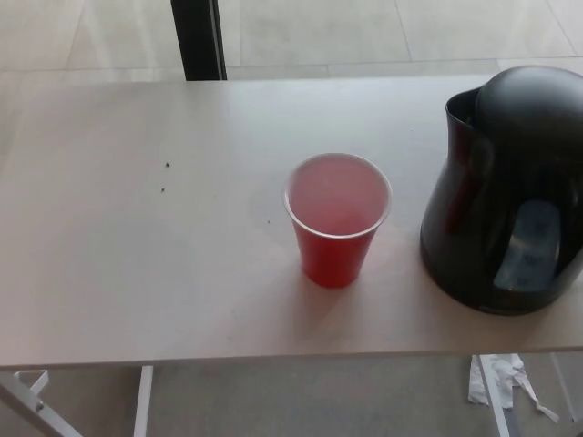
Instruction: The robot uses its right hand to lift up a kettle kept on the middle of the desk by its handle and tilt it into a glass kept next to it to pour out water
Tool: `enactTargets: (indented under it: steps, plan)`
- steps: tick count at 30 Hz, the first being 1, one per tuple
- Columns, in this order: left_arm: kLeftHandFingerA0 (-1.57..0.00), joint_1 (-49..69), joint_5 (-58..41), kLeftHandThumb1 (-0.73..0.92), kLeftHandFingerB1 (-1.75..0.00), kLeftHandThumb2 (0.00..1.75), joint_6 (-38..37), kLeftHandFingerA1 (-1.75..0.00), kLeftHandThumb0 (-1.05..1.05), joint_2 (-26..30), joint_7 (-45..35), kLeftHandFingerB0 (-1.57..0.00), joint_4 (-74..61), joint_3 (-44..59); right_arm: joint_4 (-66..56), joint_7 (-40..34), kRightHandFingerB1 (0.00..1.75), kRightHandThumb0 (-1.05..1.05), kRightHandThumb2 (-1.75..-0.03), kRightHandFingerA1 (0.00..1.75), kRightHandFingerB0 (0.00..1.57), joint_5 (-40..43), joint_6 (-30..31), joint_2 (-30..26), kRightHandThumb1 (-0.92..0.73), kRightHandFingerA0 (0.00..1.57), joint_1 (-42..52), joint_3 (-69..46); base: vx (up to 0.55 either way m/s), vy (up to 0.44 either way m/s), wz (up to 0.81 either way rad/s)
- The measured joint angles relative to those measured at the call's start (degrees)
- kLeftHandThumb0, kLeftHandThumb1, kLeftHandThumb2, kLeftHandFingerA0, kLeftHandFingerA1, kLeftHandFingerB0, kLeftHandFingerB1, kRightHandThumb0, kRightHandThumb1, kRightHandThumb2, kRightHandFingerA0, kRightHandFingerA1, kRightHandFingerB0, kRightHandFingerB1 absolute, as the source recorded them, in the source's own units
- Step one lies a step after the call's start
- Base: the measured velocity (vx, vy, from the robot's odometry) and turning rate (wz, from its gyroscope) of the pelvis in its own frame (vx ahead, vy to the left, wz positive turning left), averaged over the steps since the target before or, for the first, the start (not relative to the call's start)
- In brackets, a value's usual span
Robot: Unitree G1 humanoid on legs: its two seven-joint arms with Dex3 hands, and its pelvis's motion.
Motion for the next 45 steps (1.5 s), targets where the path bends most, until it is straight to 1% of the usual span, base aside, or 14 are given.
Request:
enactTargets:
  steps: [1,2,6,18,19,20,22,23,30,32,33,39,40,45]
  plan:
    - [-0.51,0.16,-0.83,0.46,-0.53,0.86,0.64,-0.61,-0.63,0.25,-0.88,-0.36,-0.44,0.74,0.81,0.77,0.46,-0.68,-0.56,0.7,0.29,0.67,-0.49,-0.72,-0.5,0.74,-0.19,-0.87,0.0,0.0,0.0]
    - [-0.58,0.28,-1.28,0.58,-0.44,0.58,0.98,-0.53,-0.61,0.36,-1.37,-0.44,-0.6,1.16,1.43,1.11,0.47,-0.69,-0.56,0.71,0.3,0.99,-0.72,-1.07,-0.52,0.78,-0.43,-1.21,0.0,0.0,0.0]
    - [-0.51,0.54,-3.22,0.47,-0.53,0.86,2.45,-0.62,-0.63,0.47,-3.34,-0.37,-0.6,2.27,4.11,2.2,0.47,-0.78,-0.56,0.61,0.32,2.63,-1.18,-1.61,-0.51,0.82,-1.87,-2.82,0.0,0.0,0.0]
    - [-0.54,2.12,-5.76,0.62,-0.38,0.59,3.34,-0.49,-0.65,0.46,-5.0,-0.4,-0.97,3.72,-4.15,3.7,0.47,-0.87,-0.57,0.69,0.17,10.23,0.94,-2.48,-0.56,0.4,-7.5,-12.69,0.0,0.0,0.0]
    - [-0.47,2.17,-6.0,0.5,-0.52,0.9,3.34,-0.62,-0.67,0.46,-5.06,-0.27,-1.15,3.85,-6.38,3.83,0.52,-0.95,-0.86,0.86,0.12,10.92,1.57,-2.8,-0.48,0.63,-8.25,-13.25,0.0,0.0,0.0]
    - [-0.54,2.26,-6.14,0.63,-0.42,0.59,3.44,-0.53,-0.64,0.47,-5.1,-0.41,-1.5,3.84,-8.3,4.08,0.47,-0.88,-0.58,0.72,0.17,11.57,2.22,-3.25,-0.54,0.84,-9.5,-13.54,0.0,0.0,0.0]
    - [-0.54,2.13,-6.37,0.63,-0.42,0.59,3.68,-0.53,-0.64,0.49,-5.23,-0.41,-2.16,3.83,-11.58,4.5,0.55,-0.86,-0.83,0.69,0.16,12.29,3.36,-4.56,-0.39,0.83,-11.9,-13.63,0.0,0.0,0.0]
    - [-0.42,1.92,-6.52,0.48,-0.55,0.88,3.79,-0.61,-0.66,0.49,-5.31,-0.34,-2.62,3.83,-13.49,4.74,0.62,-0.96,-0.58,0.7,0.24,12.74,4.0,-5.41,-0.46,0.67,-13.36,-13.61,0.0,0.0,0.0]
    - [-0.54,2.03,-7.32,0.61,-0.42,0.59,4.24,-0.55,-0.67,0.56,-5.72,-0.47,-3.46,3.82,-25.01,8.15,0.63,-0.91,-0.76,0.72,0.26,14.44,8.01,-9.37,-0.34,0.34,-23.62,-8.84,0.0,0.0,0.0]
    - [-0.48,1.69,-7.49,0.49,-0.53,0.9,4.23,-0.62,-0.72,0.64,-5.88,-0.34,-2.91,3.8,-27.58,9.3,0.57,-0.9,-0.7,0.65,0.24,15.17,9.41,-9.59,-0.34,0.34,-26.07,-7.6,0.0,0.0,0.0]
    - [-0.52,1.67,-7.53,0.62,-0.41,0.59,4.25,-0.54,-0.65,0.64,-5.9,-0.4,-2.86,3.76,-28.41,9.78,0.45,-0.85,-0.57,0.57,0.21,15.36,9.92,-9.59,-0.44,0.3,-27.22,-6.74,0.0,0.0,0.0]
    - [-0.5,1.65,-7.85,0.63,-0.48,0.59,4.66,-0.6,-0.61,0.64,-5.98,-0.4,-3.62,3.7,-36.46,12.42,0.3,-0.71,-0.56,0.44,0.13,15.26,12.86,-9.59,-0.5,0.21,-30.19,1.28,0.0,0.0,0.0]
    - [-0.51,1.72,-7.88,0.63,-0.48,0.59,4.66,-0.61,-0.62,0.65,-5.99,-0.41,-3.81,3.68,-38.32,12.98,0.5,-0.37,-0.87,0.5,0.0,15.18,13.65,-9.59,-0.25,0.01,-30.15,2.9,0.0,0.0,0.0]
    - [-0.52,2.04,-7.98,0.63,-0.43,0.58,4.67,-0.56,-0.64,0.77,-6.19,-0.39,-4.3,3.58,-45.17,14.86,0.3,-0.68,-0.75,0.45,0.06,14.69,16.47,-9.57,-0.41,0.1,-29.14,8.4,0.0,0.0,0.0]
